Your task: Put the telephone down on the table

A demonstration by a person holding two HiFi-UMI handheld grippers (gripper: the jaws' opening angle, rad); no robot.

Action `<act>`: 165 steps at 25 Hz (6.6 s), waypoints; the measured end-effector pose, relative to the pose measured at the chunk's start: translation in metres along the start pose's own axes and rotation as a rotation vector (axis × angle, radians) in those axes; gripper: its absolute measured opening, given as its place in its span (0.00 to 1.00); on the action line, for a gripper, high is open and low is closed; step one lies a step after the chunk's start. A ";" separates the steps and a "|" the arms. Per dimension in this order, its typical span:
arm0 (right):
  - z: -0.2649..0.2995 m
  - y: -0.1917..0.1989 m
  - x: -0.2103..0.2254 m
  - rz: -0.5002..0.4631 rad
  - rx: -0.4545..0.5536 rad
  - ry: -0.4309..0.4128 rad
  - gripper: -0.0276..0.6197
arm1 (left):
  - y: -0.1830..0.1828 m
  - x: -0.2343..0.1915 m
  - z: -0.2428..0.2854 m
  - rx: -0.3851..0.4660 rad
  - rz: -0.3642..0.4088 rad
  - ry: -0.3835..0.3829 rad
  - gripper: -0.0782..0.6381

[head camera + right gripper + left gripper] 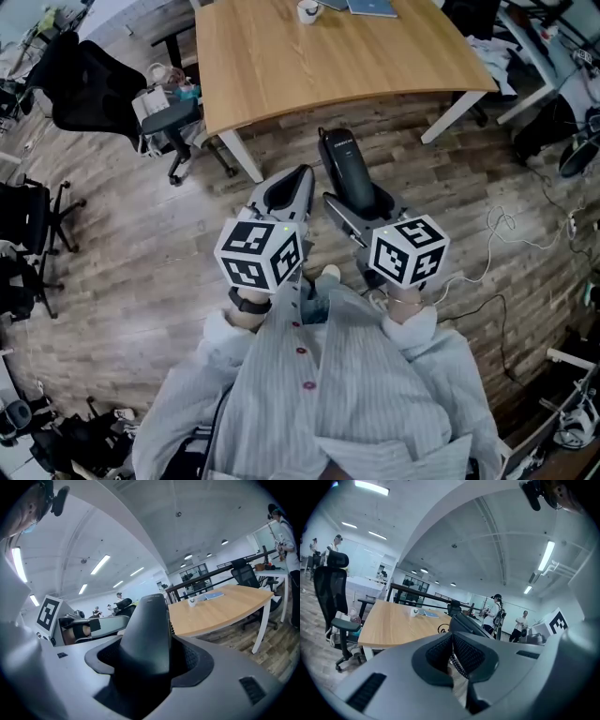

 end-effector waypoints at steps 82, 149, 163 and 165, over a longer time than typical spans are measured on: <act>0.130 -0.183 0.359 0.129 0.050 0.131 0.56 | -0.124 -0.045 0.415 -0.065 0.050 0.081 0.13; 0.211 -0.242 0.584 0.146 -0.315 -0.093 0.56 | -0.121 -0.049 0.634 -0.219 -0.059 -0.189 0.13; 0.224 -0.197 0.605 0.165 -0.404 -0.049 0.56 | -0.074 -0.069 0.645 -0.306 -0.119 -0.241 0.13; 0.222 -0.188 0.608 0.152 -0.431 -0.041 0.56 | -0.067 -0.069 0.646 -0.317 -0.124 -0.247 0.13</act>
Point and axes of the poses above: the fingertips, and each gripper's own axes: z forward along the fingers, x to its right, y out of its underside, the point moved 5 cm from there along -z, backward along the fingers, and after that the axes turned 15 degrees about -y, right-handed, at the moved point
